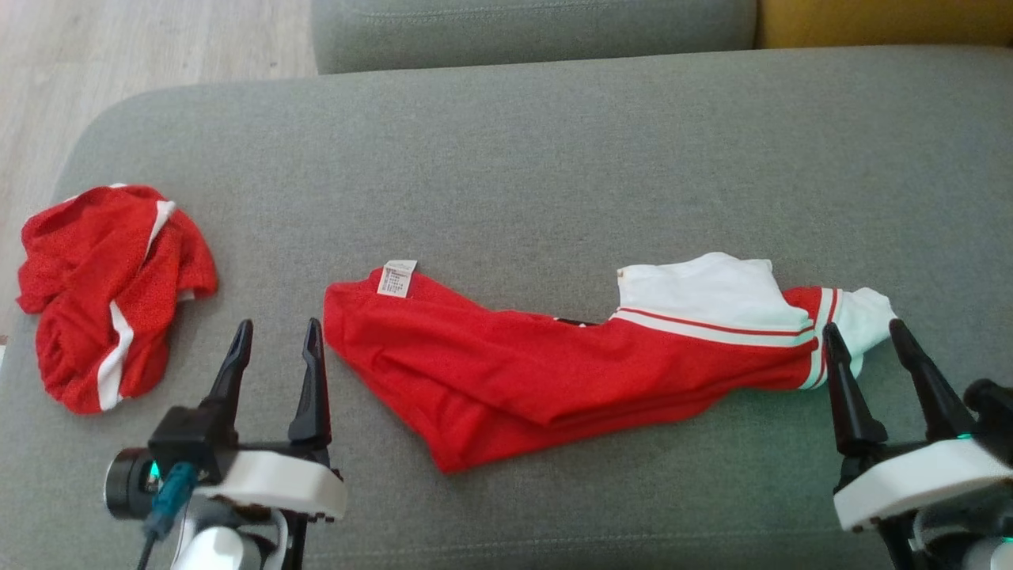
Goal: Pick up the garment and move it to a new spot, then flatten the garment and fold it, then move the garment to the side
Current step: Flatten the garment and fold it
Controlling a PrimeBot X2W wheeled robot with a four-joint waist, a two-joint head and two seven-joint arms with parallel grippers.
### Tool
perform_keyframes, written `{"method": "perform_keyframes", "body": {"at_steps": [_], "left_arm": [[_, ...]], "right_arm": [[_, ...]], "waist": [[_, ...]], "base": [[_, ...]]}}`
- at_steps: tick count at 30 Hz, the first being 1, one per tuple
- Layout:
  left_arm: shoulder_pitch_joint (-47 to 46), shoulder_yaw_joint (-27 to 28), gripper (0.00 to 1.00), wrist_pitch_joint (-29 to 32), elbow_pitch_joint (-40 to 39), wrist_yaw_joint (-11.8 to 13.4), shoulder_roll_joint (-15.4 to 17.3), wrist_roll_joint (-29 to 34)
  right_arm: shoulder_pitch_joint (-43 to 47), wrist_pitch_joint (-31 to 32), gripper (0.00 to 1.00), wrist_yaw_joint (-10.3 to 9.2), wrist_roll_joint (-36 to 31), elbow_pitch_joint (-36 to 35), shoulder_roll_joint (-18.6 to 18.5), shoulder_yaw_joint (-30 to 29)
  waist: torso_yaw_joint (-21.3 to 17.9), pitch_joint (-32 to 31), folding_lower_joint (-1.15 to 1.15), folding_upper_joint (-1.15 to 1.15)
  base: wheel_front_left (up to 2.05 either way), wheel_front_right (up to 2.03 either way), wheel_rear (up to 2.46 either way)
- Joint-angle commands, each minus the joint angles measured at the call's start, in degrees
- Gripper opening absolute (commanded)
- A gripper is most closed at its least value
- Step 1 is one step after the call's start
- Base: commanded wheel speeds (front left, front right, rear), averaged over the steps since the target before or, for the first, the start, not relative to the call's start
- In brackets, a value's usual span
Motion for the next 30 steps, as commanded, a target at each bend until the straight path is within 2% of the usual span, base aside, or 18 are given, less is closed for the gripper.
{"method": "perform_keyframes", "body": {"at_steps": [1, 7, 17, 22, 30], "left_arm": [[-2.96, 2.02, 1.0, -0.07, -1.6, -0.26, 1.16, -0.43], [-9.58, 1.6, 1.0, 4.42, 2.89, -3.34, 0.93, -3.01], [-22.73, 1.86, 1.0, 15.01, 22.81, -9.39, 0.17, -9.32], [-25.72, 1.68, 1.0, 16.66, 29.67, -11.45, -0.14, -10.79], [-28.65, -0.07, 1.0, 16.02, 35.12, -13.47, -0.44, -10.12]], "right_arm": [[-1.55, 0.13, 1.0, 0.23, 0.08, -2.48, -0.94, 1.44], [-2.74, -0.05, 1.0, 0.23, 0.49, -2.88, -0.91, 1.97], [-5.69, -0.86, 1.0, 0.23, 1.45, -2.03, -1.43, 3.12], [-6.28, -1.49, 1.0, 0.23, 1.96, -1.0, -1.61, 3.14], [-7.11, -1.77, 1.0, 0.23, 2.51, -0.32, -1.52, 3.59]], "waist": [[-0.03, 0.34, 0.0, 0.0], [-0.39, 3.53, 0.0, 0.0], [-2.43, 8.63, 0.0, 0.0], [-2.9, 9.4, 0.0, 0.0], [-2.97, 10.22, 0.0, 0.0]], "base": [[0.0, 0.0, 0.0], [0.0, 0.0, 0.0], [0.0, 0.0, 0.0], [0.0, 0.0, 0.0], [0.0, 0.0, 0.0]]}}
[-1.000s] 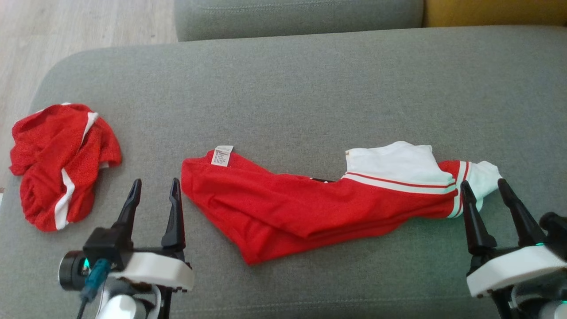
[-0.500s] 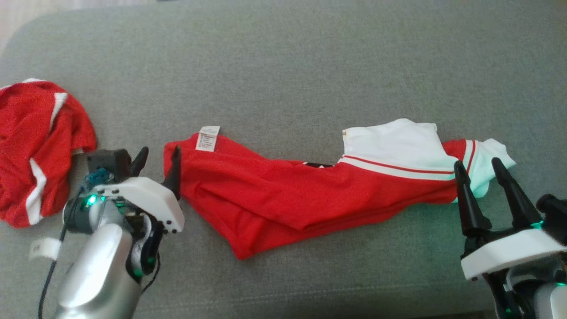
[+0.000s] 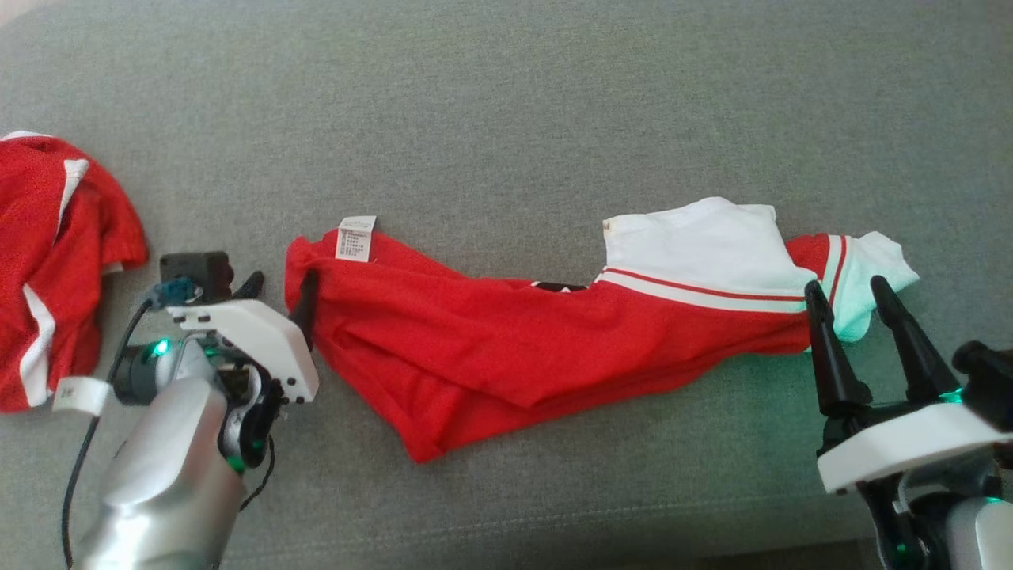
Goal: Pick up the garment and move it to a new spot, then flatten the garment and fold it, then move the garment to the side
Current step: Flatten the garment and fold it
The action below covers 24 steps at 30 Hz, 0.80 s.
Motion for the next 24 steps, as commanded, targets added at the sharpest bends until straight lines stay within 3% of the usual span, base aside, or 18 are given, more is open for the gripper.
{"method": "perform_keyframes", "body": {"at_steps": [1, 3, 4, 13, 18, 24], "left_arm": [[-2.94, 1.15, 0.79, -0.48, -0.34, -0.83, 1.17, 0.47], [-3.6, 0.21, 0.15, -0.69, 0.49, -1.46, 1.3, 1.19], [-3.91, -0.1, 0.0, -0.89, 0.9, -1.49, 1.3, 1.52], [-4.76, -0.49, 0.0, -4.99, 2.26, -0.57, 1.08, 2.55], [-4.51, -0.19, 0.0, -7.6, -0.33, 1.13, 1.3, 3.18], [-3.98, -0.39, 0.0, -8.45, -6.7, 2.91, 1.33, 3.67]], "right_arm": [[-2.05, -0.5, 1.0, 0.23, 0.35, -1.87, -1.15, 1.41], [-2.15, -0.47, 1.0, 0.23, 0.52, -1.82, -1.11, 1.45], [-2.21, -0.49, 1.0, 0.23, 0.61, -1.74, -1.16, 1.37], [-3.82, 0.62, 1.0, 0.23, 1.76, 1.07, -3.04, -0.74], [-8.96, 5.28, 1.0, 0.23, 3.75, 6.51, -7.62, -0.89], [-17.83, 10.67, 1.0, 0.23, 8.75, 15.09, -12.96, 3.84]], "waist": [[-0.02, 0.17, 0.0, 0.0], [0.02, 0.33, 0.0, 0.0], [0.06, 0.39, 0.0, 0.0], [0.08, 0.2, 0.0, 0.0], [0.65, 0.85, 0.0, 0.0], [2.92, 3.16, 0.0, 0.0]], "base": [[0.0, 0.0, 0.0], [0.0, 0.0, 0.0], [0.0, 0.0, 0.0], [0.0, 0.0, 0.0], [0.0, 0.0, 0.0], [0.0, 0.0, 0.0]]}}
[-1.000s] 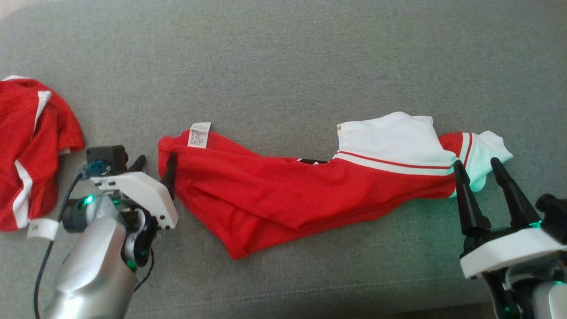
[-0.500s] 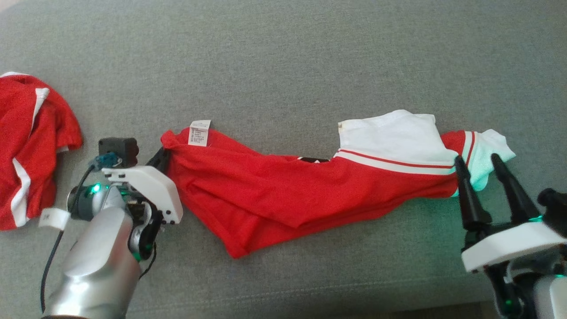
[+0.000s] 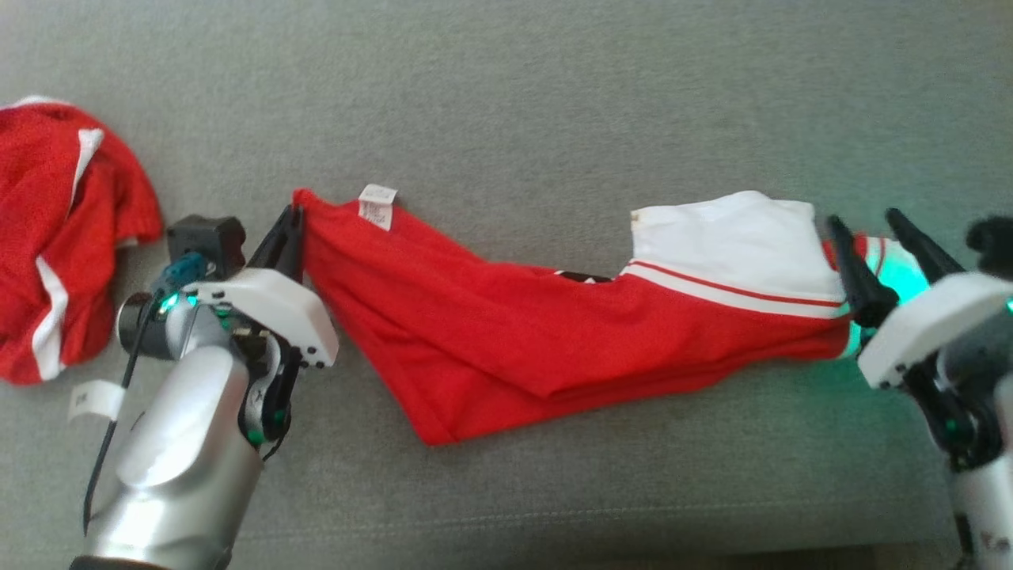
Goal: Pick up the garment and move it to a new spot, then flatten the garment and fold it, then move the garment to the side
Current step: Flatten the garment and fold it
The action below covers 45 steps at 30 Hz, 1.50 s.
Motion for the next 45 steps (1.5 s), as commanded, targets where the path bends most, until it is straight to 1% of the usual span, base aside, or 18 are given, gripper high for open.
{"method": "perform_keyframes", "body": {"at_steps": [1, 5, 9, 15, 16, 17, 18, 25, 28, 29, 32, 33, 34, 38, 43, 45], "left_arm": [[-1.48, 1.53, 0.0, -0.1, -2.86, 0.66, 1.75, 0.69], [-1.08, 0.7, 0.0, 0.35, -5.73, 1.16, 1.52, 1.09], [-0.92, -0.03, 0.0, 0.76, -7.74, 1.63, 1.2, 1.39], [-0.92, -0.68, 0.0, 1.0, -9.25, 1.96, 0.92, 1.46], [-0.92, -0.72, 0.0, 0.94, -9.39, 2.03, 0.91, 1.45], [-0.92, -0.72, 0.0, 0.77, -9.55, 2.1, 0.9, 1.45], [-0.9, -0.71, 0.0, 0.54, -9.65, 2.14, 0.94, 1.45], [-0.62, 0.0, 0.0, -2.61, -11.68, 2.92, 1.15, 1.52], [-0.41, 0.71, 0.0, -3.73, -13.74, 3.78, 1.87, 1.78], [-0.41, 0.71, 0.0, -3.73, -13.74, 3.78, 1.87, 1.78], [0.04, 1.37, 0.0, -4.19, -16.47, 4.57, 2.83, 1.98], [0.38, 1.75, 0.0, -4.31, -18.69, 5.1, 3.69, 2.3], [0.38, 1.75, 0.0, -4.31, -18.69, 5.1, 3.69, 2.3], [0.67, 2.41, 0.0, -3.74, -24.35, 5.95, 5.7, 3.02], [-0.43, 3.71, 0.0, -1.88, -33.07, 7.23, 8.96, 4.63], [-1.77, 4.43, 0.0, -1.12, -36.39, 7.61, 10.08, 5.23]], "right_arm": [[-2.34, 1.63, 1.0, 0.23, 1.45, -0.38, -1.84, 1.79], [-6.08, 4.92, 1.0, 0.23, 4.29, 3.08, -3.47, 3.17], [-9.51, 9.47, 1.0, 0.23, 6.73, 7.05, -4.47, 4.48], [-13.26, 14.71, 1.0, 0.23, 9.01, 11.11, -6.25, 8.41], [-13.61, 14.98, 0.73, 0.23, 9.21, 11.15, -6.5, 8.95], [-13.93, 14.8, 0.2, 0.23, 9.23, 11.1, -6.75, 9.28], [-14.15, 14.49, 0.0, 0.23, 9.37, 11.12, -6.89, 9.44], [-13.12, 6.63, 0.0, 0.23, 9.56, 6.88, -8.02, 8.33], [-11.72, 3.1, 0.0, 0.23, 9.55, 3.74, -8.25, 6.82], [-11.72, 3.1, 0.0, 0.23, 9.55, 3.74, -8.25, 6.82], [-10.52, -0.94, 0.0, 0.23, 8.37, -0.12, -8.46, 4.8], [-9.78, -3.22, 0.0, 0.23, 7.0, -3.0, -8.48, 3.22], [-9.78, -3.22, 0.0, 0.23, 7.0, -3.0, -8.48, 3.22], [-9.29, -6.98, 0.0, 0.23, 4.23, -9.78, -8.16, -0.57], [-10.95, -8.89, 0.0, 0.23, 1.09, -18.95, -8.08, -4.65], [-12.5, -8.75, 0.0, 0.23, 0.41, -21.6, -8.43, -6.31]], "waist": [[0.93, 0.93, 0.0, 0.0], [1.81, 1.7, 0.0, 0.0], [2.39, 2.6, 0.0, 0.0], [3.07, 3.69, 0.0, 0.0], [3.15, 3.82, 0.0, 0.0], [3.21, 3.91, 0.0, 0.0], [3.26, 3.91, 0.0, 0.0], [3.35, 2.36, 0.0, 0.0], [3.04, 1.07, 0.0, 0.0], [3.04, 1.07, 0.0, 0.0], [2.64, -0.7, 0.0, 0.0], [2.33, -2.17, 0.0, 0.0], [2.33, -2.17, 0.0, 0.0], [1.66, -5.57, 0.0, 0.0], [0.72, -9.94, 0.0, 0.0], [0.54, -11.53, 0.0, 0.0]], "base": [[0.0, 0.0, 0.0], [0.0, 0.0, 0.0], [0.0, 0.0, 0.0], [0.0, 0.0, 0.0], [0.0, 0.0, 0.0], [0.0, 0.0, 0.0], [0.0, 0.0, 0.0], [0.0, 0.0, 0.0], [0.0, 0.0, 0.0], [0.0, 0.0, 0.0], [0.0, 0.0, 0.0], [0.0, 0.0, 0.0], [0.0, 0.0, 0.0], [0.0, 0.0, 0.0], [0.0, 0.0, 0.0], [0.0, 0.0, 0.0]]}}
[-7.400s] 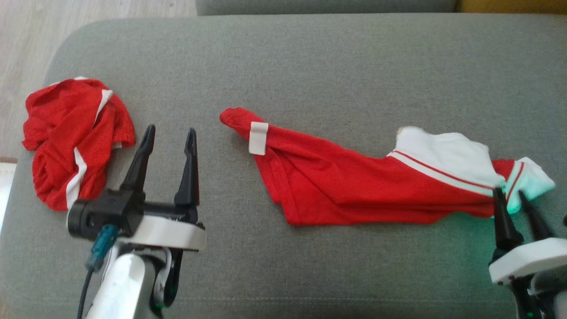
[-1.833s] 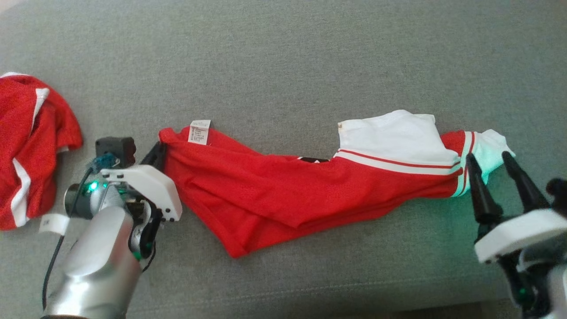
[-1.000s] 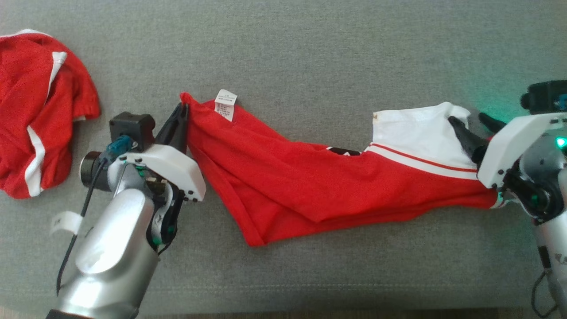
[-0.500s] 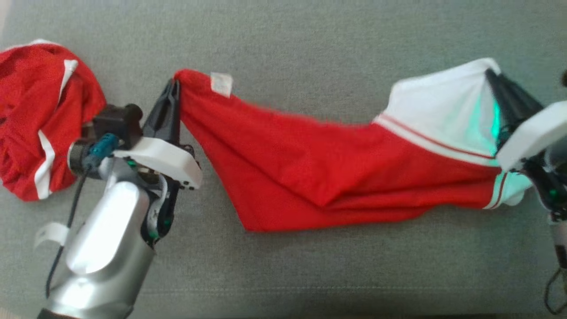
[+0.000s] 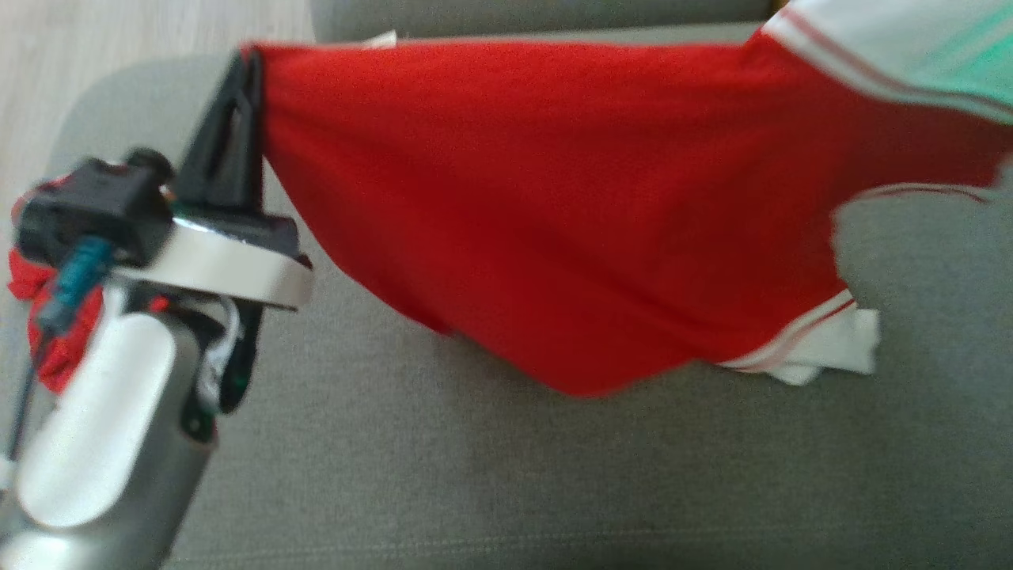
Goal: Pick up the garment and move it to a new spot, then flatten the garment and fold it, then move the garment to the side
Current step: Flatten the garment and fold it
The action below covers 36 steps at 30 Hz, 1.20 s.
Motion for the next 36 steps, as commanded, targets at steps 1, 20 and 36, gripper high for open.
{"method": "perform_keyframes", "body": {"at_steps": [1, 20, 36], "left_arm": [[-4.8, 3.42, 0.0, 0.53, -2.95, 0.36, 2.48, 0.51], [-18.95, 3.37, 0.0, 7.44, -9.56, -1.22, 2.98, 0.31], [-36.81, 1.48, 0.0, -3.58, 24.63, -8.15, -5.42, -2.05]], "right_arm": [[-3.14, 0.09, 0.0, 0.23, -0.12, -2.61, -1.79, -0.31], [-19.73, 5.61, 0.0, 0.23, 4.44, -0.55, -6.77, 1.43], [-40.91, -6.31, 0.0, 0.23, 7.63, 30.81, -2.7, 16.77]], "waist": [[-0.57, -2.26, 0.0, 0.0], [-2.23, -6.94, 0.0, 0.0], [-2.08, 1.12, 0.0, 0.0]], "base": [[0.0, 0.0, 0.0], [0.0, 0.0, 0.0], [0.0, 0.0, 0.0]]}}
